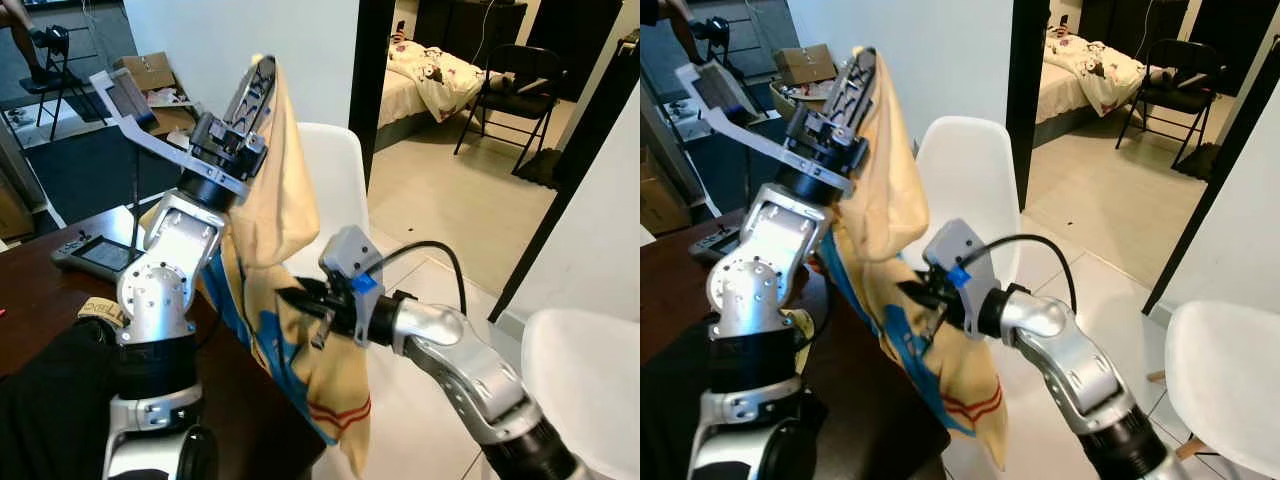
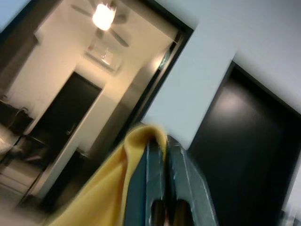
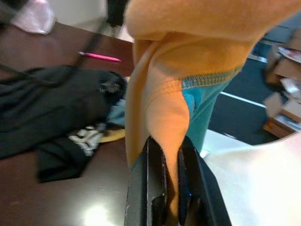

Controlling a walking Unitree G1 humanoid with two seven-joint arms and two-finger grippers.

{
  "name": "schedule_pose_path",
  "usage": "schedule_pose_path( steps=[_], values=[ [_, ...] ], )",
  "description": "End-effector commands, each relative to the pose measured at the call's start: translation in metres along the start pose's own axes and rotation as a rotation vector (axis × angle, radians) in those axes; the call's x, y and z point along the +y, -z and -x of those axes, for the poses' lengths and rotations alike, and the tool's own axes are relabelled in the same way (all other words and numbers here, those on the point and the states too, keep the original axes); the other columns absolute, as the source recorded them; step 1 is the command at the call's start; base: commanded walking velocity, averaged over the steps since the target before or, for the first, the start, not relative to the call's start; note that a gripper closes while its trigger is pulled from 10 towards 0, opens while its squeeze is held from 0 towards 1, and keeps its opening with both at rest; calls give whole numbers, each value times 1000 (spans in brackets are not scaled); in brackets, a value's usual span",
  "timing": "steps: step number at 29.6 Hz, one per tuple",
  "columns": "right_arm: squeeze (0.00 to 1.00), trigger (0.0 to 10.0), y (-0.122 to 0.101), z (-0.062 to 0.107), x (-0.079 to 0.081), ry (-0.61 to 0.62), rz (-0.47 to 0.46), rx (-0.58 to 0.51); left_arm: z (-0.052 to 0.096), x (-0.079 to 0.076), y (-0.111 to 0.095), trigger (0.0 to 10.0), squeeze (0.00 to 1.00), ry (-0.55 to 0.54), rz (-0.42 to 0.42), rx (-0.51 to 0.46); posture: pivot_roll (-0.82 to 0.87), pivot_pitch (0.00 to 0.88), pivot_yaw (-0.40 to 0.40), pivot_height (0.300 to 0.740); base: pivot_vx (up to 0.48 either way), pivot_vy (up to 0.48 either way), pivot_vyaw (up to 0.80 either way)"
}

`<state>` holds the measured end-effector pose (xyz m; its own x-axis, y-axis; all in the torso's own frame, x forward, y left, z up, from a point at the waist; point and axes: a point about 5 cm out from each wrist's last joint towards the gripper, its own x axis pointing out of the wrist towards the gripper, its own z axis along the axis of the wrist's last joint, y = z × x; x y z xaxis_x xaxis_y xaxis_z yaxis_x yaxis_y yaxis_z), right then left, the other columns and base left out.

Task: Hang hanger

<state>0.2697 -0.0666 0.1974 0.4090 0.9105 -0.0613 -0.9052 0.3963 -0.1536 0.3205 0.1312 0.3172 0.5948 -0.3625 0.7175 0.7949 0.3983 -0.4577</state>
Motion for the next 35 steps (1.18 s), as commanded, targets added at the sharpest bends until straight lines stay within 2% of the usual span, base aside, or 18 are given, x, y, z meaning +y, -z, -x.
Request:
schedule_pose_path(
  steps=[1, 2, 3, 4, 8, 10, 12, 13, 14, 15, 16, 18, 23, 28, 30, 31, 34, 35],
  values=[
    [0, 0, -21, 1, 10, -85, 20, -108, 9, 18, 7, 0, 0, -87, -55, 83, 54, 0, 36, 740, 0, 0, 0],
    [0, 0, -21, 1, 10, -85, 20, -108, 9, 18, 7, 0, 0, -87, -55, 83, 54, 0, 36, 740, 0, 0, 0],
    [0, 0, -23, 5, 9, -86, 14, -122, 15, 28, 7, 0, 0, -150, -93, 122, 50, 0, 39, 740, 0, 0, 0],
    [0, 0, -24, 11, 3, -66, 12, -133, 28, 44, 3, 0, 0, -255, -145, 167, 52, 0, 38, 740, 0, 0, 0],
    [0, 0, -24, 13, 1, -53, 13, -132, 32, 48, 1, 0, 0, -283, -152, 174, 52, 0, 38, 740, 0, 0, 0],
    [0, 0, -22, 16, -5, -17, 25, -110, 34, 49, -2, 0, 0, -295, -149, 164, 54, 0, 36, 740, 0, 0, 0],
    [0, 0, -16, 22, -24, 97, 46, -59, 32, 34, -5, 0, 0, -240, -96, 132, 65, 0, 28, 740, 0, 0, 0],
    [0, 0, -16, 22, -24, 97, 46, -59, 32, 34, -5, 0, 0, -240, -96, 132, 65, 0, 28, 740, 0, 0, 0],
    [0, 0, -13, 23, -30, 134, 60, -33, 29, 27, -7, 0, 0, -206, -81, 117, 67, 0, 26, 740, 0, 0, 0],
    [0, 0, -13, 23, -30, 134, 60, -33, 29, 27, -7, 0, 0, -206, -81, 117, 67, 0, 26, 740, 0, 0, 0],
    [0, 0, -11, 24, -35, 161, 65, -20, 26, 19, -8, 0, 0, -168, -64, 107, 72, 0, 24, 740, 0, 0, 0],
    [0, 0, -11, 23, -37, 178, 64, -20, 24, 13, -7, 0, 0, -139, -58, 111, 74, 0, 23, 740, 0, 0, 0],
    [0, 0, -13, 21, -38, 186, 63, -29, 21, 6, -2, 0, 0, -90, -47, 141, 76, 0, 22, 740, 0, 0, 0],
    [0, 0, -11, 13, -26, 107, 66, -26, 11, -4, 9, 0, 0, -33, -17, 175, 73, 0, 25, 740, 0, 0, 0],
    [0, 0, -13, 12, -23, 94, 64, -38, 12, -2, 13, 0, 0, -43, -27, 199, 69, 0, 28, 740, 0, 0, 0],
    [0, 0, -14, 11, -22, 84, 65, -49, 14, 4, 16, 2902, 0, -86, -41, 216, 67, 0, 29, 740, 0, 0, 0],
    [0, 0, -15, 10, -21, 80, 66, -56, 16, 7, 18, 2902, 0, -118, -51, 226, 67, 0, 29, 740, 0, 0, 0],
    [0, 0, -16, 10, -20, 77, 66, -63, 17, 12, 17, 10000, 1000, -159, -57, 222, 66, 0, 31, 740, 0, 0, 0]
  ],
)
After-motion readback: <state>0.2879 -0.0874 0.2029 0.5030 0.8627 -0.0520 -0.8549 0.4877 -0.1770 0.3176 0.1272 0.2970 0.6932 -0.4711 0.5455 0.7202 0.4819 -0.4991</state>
